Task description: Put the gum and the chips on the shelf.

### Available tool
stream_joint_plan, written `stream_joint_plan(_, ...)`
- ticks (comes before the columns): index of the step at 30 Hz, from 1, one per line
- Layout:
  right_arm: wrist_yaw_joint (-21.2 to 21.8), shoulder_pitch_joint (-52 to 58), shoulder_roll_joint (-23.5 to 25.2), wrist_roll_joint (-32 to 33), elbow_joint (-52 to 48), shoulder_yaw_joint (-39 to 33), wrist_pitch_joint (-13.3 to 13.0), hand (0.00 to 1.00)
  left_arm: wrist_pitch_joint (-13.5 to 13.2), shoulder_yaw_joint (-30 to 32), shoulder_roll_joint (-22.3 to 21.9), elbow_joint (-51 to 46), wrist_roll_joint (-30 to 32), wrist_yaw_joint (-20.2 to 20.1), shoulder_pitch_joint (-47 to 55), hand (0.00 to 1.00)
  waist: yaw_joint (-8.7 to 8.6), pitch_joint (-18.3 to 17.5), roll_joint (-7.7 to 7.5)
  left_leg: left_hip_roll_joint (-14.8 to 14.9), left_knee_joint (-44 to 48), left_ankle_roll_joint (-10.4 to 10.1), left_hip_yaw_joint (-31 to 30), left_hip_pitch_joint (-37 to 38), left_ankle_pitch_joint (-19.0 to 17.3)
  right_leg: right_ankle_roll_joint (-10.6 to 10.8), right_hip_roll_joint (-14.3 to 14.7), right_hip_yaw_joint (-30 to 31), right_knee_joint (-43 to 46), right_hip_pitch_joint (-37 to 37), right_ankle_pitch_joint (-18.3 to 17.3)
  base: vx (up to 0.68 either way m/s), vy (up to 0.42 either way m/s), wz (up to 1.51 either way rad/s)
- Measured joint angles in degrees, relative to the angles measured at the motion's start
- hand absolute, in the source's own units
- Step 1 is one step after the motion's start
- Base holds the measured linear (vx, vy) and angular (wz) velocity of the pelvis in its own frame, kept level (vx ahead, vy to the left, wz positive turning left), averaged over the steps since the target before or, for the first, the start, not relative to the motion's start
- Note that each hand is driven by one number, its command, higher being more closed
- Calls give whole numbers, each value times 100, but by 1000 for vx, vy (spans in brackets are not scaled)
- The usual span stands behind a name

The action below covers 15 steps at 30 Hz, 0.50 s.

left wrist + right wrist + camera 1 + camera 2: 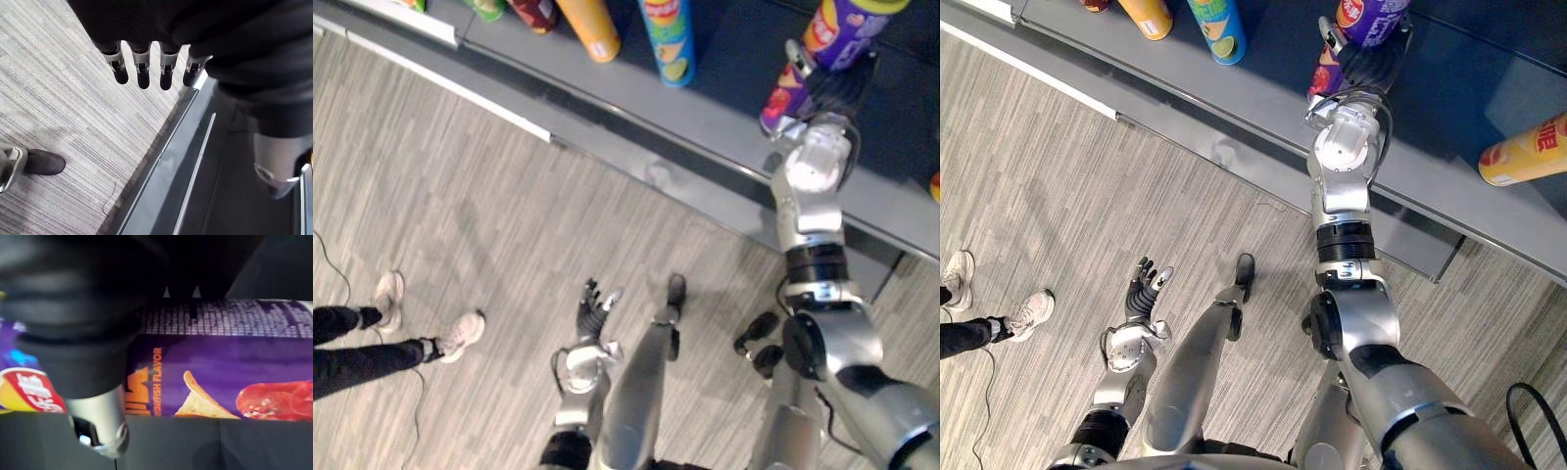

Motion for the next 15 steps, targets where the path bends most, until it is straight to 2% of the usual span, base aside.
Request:
stream_joint_plan(8,-83,-2,-117,39,18,-48,5,100,3,0,-15,-107,-17,1,-15,0,-1,0,0,-6,13,16,-31,-89,78,-27,-59,-81,137,-86,-102,37,-59,7)
stream_joint_plan(15,-64,101,-69,30,65,-25,-16,100,3,1,-31,-166,-18,1,-31,0,-19,0,0,48,197,-34,18,-168,-27,-62,-42,-44,189,-142,-141,7,-46,-3)
